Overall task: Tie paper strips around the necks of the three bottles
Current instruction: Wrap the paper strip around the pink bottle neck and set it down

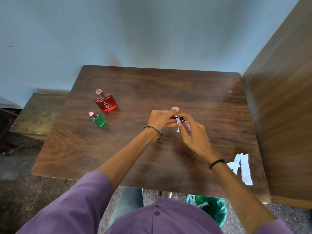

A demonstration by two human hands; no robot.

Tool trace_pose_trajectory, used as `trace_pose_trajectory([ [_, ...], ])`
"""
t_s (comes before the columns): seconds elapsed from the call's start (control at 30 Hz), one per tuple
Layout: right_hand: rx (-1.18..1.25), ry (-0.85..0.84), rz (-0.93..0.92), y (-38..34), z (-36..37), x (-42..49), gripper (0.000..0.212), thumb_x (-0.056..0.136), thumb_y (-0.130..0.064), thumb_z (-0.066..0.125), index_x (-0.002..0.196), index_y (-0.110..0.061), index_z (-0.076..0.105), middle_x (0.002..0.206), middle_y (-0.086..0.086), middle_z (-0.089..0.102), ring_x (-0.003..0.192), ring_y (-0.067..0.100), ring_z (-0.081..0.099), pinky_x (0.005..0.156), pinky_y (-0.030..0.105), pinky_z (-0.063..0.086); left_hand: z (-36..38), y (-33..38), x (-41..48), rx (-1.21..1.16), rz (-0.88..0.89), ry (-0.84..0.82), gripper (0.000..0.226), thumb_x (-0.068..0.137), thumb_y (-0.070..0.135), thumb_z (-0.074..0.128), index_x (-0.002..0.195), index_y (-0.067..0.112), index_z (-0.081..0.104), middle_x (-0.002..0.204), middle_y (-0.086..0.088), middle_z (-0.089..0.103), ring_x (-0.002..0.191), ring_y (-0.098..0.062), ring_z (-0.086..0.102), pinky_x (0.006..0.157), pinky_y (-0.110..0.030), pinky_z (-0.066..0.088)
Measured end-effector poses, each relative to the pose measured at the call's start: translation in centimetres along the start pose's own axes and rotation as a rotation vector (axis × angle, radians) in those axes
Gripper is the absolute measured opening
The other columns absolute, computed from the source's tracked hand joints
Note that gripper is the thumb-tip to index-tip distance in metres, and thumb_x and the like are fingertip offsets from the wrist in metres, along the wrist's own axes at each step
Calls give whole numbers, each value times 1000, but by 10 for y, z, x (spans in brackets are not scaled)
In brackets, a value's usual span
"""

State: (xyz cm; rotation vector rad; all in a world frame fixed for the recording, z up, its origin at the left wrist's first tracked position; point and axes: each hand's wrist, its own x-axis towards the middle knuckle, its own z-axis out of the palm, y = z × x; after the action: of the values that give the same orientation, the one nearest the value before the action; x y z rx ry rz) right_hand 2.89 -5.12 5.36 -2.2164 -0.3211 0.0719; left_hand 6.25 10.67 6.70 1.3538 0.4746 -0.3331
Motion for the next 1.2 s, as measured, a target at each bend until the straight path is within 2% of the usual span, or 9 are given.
trace_pose_trajectory([
  [0.1,-52,-27,-68,4,2,4,36,101,-14,53,137,-22,50,86,-8,69,75,-5,59,65,1,39,1,1,0,-12,-6,-6,44,84,29,79,99,-12,73,95,-19,77,89,-28,77,88,-40,60],
  [0.23,-98,-38,-95,4,2,6,38,102,-15,52,140,-19,49,83,-22,58,76,-14,53,68,4,36,1,4,0,-26,-13,-7,50,84,28,79,103,-17,69,99,-22,76,90,-30,77,89,-42,60],
  [0.53,-133,-61,-115,7,1,10,35,102,-16,52,138,-16,49,89,-16,58,77,6,55,71,28,51,2,6,1,-2,-13,-8,46,86,26,78,104,-16,70,102,-24,75,91,-30,76,84,-37,62],
  [0.67,-93,-54,-68,5,1,10,35,103,-18,52,138,-19,49,89,-15,61,77,4,57,69,22,48,1,5,4,15,-16,-1,44,86,28,78,103,-13,72,99,-22,76,92,-29,76,85,-37,62],
  [0.73,-60,-55,-22,3,-1,9,35,104,-21,52,138,-18,46,94,-8,65,82,9,60,72,27,50,0,4,6,31,-11,4,43,85,30,78,100,-10,74,97,-19,77,91,-27,76,86,-38,61],
  [0.83,-4,-17,124,2,-6,5,41,103,-25,54,140,-16,42,103,-6,62,92,14,57,79,28,43,-2,2,9,55,-3,21,39,83,34,78,88,-5,76,78,-12,74,76,-21,73,90,-37,60],
  [0.97,138,62,267,4,-10,3,33,94,-31,63,122,-26,45,112,0,66,88,23,69,67,34,56,-2,1,9,92,5,36,31,85,35,76,85,4,78,73,-2,72,76,-16,72,89,-32,57],
  [1.1,209,36,315,1,-9,2,23,89,-37,67,105,-29,52,98,0,71,74,16,71,48,21,50,2,0,6,74,1,29,26,86,34,74,83,8,76,83,-9,66,82,-21,62,79,-31,42],
  [1.2,185,37,267,-2,-5,1,18,86,-41,68,99,-34,57,98,-4,68,82,22,69,58,39,60,6,2,3,46,12,42,26,88,33,73,80,8,74,81,-8,69,76,-14,66,76,-27,47],
])
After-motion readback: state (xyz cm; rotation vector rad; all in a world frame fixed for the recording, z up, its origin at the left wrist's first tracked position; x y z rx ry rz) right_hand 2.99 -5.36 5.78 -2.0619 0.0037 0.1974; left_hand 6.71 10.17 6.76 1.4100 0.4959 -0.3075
